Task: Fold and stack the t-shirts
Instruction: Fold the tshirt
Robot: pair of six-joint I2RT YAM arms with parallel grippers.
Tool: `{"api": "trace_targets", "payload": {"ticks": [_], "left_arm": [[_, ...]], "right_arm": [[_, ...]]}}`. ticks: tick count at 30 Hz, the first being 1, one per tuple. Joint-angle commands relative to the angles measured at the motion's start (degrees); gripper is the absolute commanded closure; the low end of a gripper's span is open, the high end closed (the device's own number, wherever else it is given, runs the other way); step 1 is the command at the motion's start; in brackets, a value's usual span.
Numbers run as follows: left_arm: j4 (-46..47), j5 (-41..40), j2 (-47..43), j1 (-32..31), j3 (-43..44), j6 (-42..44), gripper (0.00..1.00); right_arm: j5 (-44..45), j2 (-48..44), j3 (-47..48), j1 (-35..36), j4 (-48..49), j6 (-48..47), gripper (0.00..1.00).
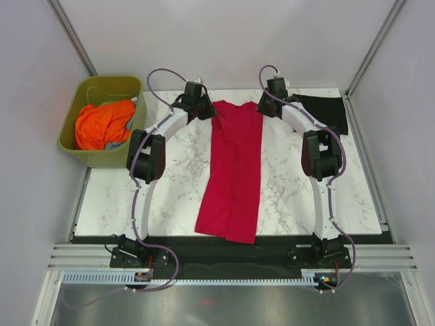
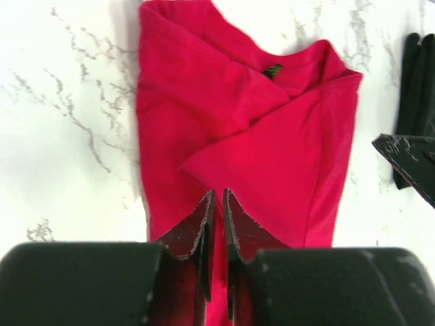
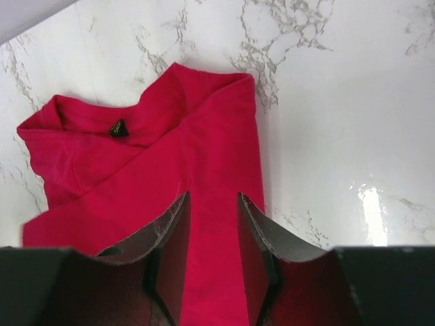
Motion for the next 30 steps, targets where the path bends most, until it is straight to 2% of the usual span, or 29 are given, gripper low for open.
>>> {"api": "trace_targets", "payload": {"ticks": [1,5,7,15,19,30], "left_arm": [[-0.73,-0.28,1.87,1.16,0.85,1.39,0.83],[-1.43,2.45,2.32,1.77,1.30,1.74,0.63],[-1.69,3.25,1.26,1.78,-0.10,3.23,0.60],[1.72,6.41,-9.44,1.34,-12.05,2.10,0.62],[4.54,8.26,-11.74,0.28,-17.85,0.86,0.64],[9.38,11.60,-7.80,-1.47,-18.57,-4.85,0.62]], "right_arm": [[-2.65,-2.35,-1.64,-0.23,0.83,0.36,0.58],[-2.91,-4.28,-4.10,-0.14,0.65,0.36,0.58],[-3.26,-5.69,-5.59,-0.14,0.56,0.10,0.58],[-3.70,-11.48,-12.97,0.13,0.39,-0.25,0.58],[-3.79,-12.98,-15.09,0.13,0.56,-0.34,0.59],[-3.97,-14.39,-17.46,0.13,1.18,-0.34,0.59]]}}
